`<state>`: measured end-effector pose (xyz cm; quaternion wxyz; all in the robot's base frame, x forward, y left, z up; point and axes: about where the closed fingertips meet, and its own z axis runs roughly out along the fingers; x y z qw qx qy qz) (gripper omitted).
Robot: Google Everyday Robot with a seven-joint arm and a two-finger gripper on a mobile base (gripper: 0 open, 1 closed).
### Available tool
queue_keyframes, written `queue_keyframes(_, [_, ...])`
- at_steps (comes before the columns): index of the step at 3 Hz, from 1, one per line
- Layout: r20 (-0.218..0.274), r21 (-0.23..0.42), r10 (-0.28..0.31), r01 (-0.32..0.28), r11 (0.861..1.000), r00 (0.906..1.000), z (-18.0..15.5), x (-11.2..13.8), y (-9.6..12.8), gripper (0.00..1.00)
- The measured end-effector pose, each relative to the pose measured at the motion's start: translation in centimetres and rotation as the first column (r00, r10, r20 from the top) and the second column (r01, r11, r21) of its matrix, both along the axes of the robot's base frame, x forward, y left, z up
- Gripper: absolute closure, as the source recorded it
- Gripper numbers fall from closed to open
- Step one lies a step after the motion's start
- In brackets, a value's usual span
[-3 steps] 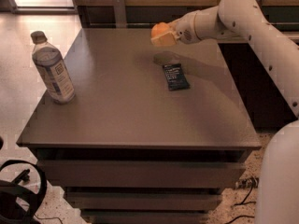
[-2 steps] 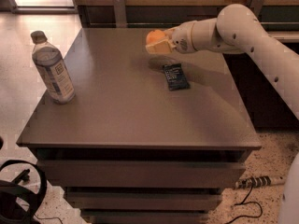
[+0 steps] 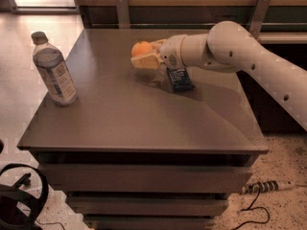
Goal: Move orange near blue plastic bottle
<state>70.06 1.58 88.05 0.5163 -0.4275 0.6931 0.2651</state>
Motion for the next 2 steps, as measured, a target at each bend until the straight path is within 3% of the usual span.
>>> queue_keyframes(2, [0.02,-0.012,0.087,-0.087,0.996,0.996,-0.1,-5.9,5.4,1.0])
